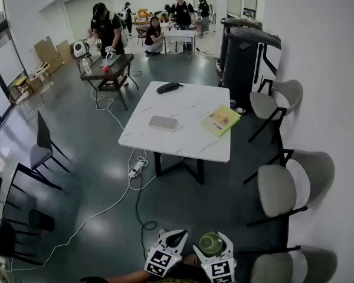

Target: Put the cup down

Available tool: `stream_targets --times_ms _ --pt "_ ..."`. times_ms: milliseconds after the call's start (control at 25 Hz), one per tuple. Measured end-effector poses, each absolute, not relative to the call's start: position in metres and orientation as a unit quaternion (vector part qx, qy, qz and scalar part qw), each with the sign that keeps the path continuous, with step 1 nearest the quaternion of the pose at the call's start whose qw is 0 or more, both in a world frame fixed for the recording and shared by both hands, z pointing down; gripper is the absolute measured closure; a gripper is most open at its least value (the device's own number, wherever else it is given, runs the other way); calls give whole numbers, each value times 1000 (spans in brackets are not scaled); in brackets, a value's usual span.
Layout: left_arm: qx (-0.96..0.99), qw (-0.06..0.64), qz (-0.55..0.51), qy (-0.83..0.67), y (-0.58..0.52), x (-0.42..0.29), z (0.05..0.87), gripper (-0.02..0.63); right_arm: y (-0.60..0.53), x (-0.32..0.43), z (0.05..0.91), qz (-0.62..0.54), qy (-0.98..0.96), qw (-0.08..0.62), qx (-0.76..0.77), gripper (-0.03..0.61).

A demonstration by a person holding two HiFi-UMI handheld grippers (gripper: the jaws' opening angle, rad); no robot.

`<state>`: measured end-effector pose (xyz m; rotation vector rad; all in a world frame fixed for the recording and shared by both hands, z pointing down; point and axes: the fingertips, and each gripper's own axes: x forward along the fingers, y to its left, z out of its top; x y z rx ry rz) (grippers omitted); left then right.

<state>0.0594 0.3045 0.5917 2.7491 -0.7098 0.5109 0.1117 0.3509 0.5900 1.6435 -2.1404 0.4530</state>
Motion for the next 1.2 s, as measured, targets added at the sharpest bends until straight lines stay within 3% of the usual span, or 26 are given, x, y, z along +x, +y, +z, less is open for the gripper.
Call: stream_targets --times_ms 1200 --pt "940 144 168 -260 273 41 595 604 313 98 587 165 -768 193 588 199"
